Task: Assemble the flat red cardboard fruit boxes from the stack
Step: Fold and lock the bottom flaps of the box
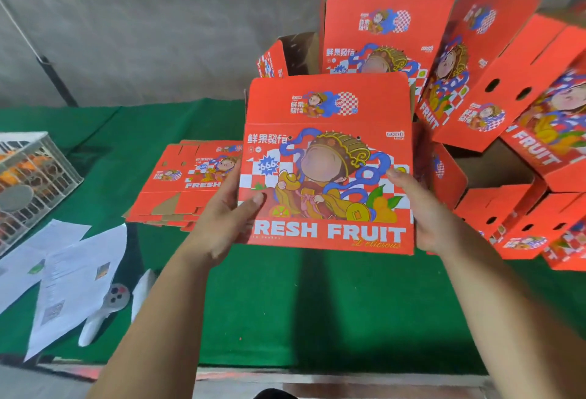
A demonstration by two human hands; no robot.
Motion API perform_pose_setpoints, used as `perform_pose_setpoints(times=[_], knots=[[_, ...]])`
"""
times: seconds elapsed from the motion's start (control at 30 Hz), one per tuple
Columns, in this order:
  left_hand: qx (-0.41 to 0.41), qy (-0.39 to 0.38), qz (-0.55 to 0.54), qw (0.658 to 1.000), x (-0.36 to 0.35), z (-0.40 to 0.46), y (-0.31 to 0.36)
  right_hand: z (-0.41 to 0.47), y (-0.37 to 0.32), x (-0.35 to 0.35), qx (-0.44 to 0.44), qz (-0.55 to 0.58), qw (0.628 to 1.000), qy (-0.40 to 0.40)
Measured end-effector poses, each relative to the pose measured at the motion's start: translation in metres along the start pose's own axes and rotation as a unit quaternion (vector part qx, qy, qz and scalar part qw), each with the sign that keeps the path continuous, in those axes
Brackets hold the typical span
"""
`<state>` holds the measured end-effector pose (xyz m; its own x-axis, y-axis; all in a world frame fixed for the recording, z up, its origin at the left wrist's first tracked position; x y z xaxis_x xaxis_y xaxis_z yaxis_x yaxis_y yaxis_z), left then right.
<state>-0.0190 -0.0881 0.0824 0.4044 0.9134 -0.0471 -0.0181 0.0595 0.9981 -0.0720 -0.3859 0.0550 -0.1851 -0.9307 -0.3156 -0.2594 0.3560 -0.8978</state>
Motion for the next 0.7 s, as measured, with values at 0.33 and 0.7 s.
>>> perform_pose_setpoints(times=[0.33, 0.7], knots=[[-0.163, 0.052, 0.048, 0.984, -0.024, 0.053, 0.082, -0.002, -0.136, -0.010, 0.328, -0.177, 0.928, -0.001], [0.017, -0.019, 0.507, 0.862, -0.081, 0.166, 0.118, 0.056, -0.177, 0.029, 0.189, -0.335, 0.884, 0.267]])
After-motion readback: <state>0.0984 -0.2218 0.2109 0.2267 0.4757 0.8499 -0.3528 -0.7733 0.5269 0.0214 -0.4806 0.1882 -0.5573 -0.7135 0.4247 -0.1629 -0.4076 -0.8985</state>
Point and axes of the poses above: each hand's wrist, its own z-axis towards the middle knuckle, its own x-axis out of the back of the hand, y = z × x, the point moved 9 cm from there along z, towards the middle knuckle, and after that the axes turned 4 degrees about x, right-handed, at the moved point
